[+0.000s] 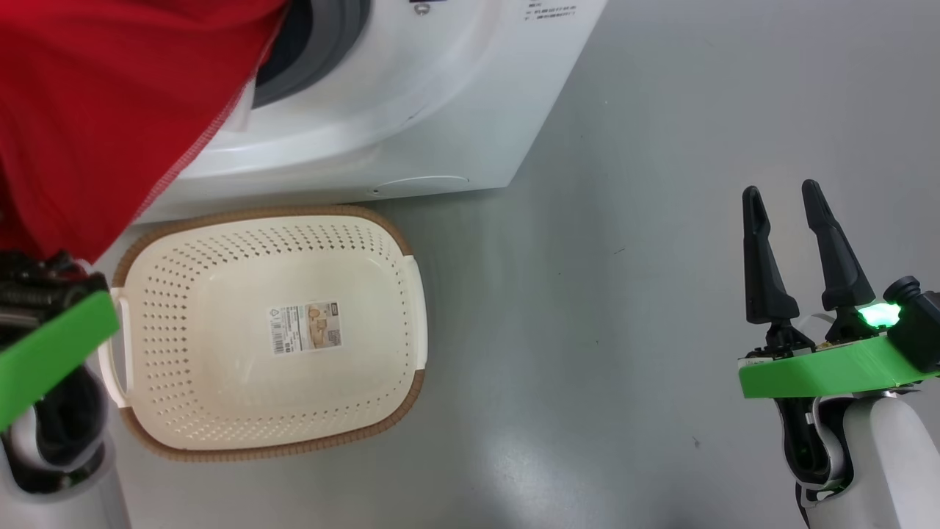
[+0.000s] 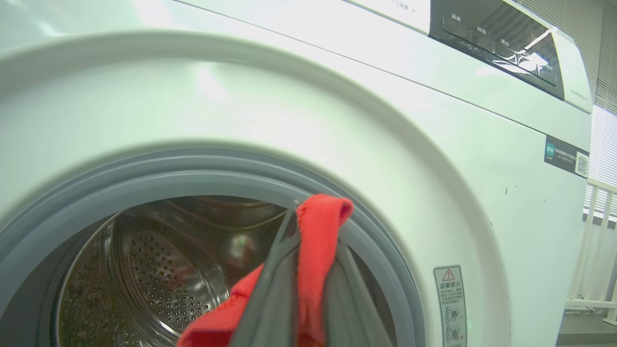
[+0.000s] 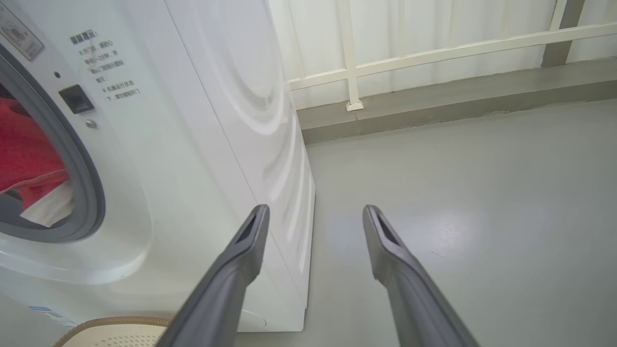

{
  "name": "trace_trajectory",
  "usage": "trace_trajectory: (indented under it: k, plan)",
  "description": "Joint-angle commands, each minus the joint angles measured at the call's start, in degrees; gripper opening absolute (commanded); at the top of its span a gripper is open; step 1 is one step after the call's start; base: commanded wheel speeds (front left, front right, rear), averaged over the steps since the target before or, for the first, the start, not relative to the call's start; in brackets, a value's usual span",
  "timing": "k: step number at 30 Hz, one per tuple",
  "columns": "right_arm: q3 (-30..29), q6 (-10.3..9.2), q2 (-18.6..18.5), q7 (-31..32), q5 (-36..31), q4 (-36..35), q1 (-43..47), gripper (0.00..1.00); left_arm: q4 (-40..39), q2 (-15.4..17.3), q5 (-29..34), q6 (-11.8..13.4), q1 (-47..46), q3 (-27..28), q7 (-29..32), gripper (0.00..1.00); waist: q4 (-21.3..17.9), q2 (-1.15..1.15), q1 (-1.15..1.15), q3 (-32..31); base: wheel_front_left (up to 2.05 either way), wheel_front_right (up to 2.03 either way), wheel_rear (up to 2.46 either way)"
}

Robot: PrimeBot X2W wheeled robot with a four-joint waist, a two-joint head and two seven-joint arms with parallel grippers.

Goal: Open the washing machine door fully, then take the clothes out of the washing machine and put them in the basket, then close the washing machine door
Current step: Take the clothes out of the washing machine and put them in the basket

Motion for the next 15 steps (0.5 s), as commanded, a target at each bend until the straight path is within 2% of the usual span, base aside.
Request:
trace_trajectory:
  k: [1,9,15]
  plan:
    - [0.8,0.37,0.0,-0.4,-0.5,-1.5,0.5,1.00,-2.5,0.9,0.2,-0.4,2.0,1.7,-0.2,0.00,0.0,0.00,0.00,0.1,0.00,0.00,0.00]
    - [1.0,0.37,0.0,-0.4,-0.3,-1.6,0.0,1.00,1.0,0.5,1.2,-0.4,6.0,0.8,-0.2,0.00,-0.2,0.00,0.00,0.8,0.00,0.00,0.00]
    - [1.1,0.37,0.0,-0.4,0.1,-1.7,-0.6,1.00,10.6,0.4,0.4,-0.4,8.6,0.7,-0.2,0.00,-0.5,0.00,0.00,2.2,0.00,0.00,0.00]
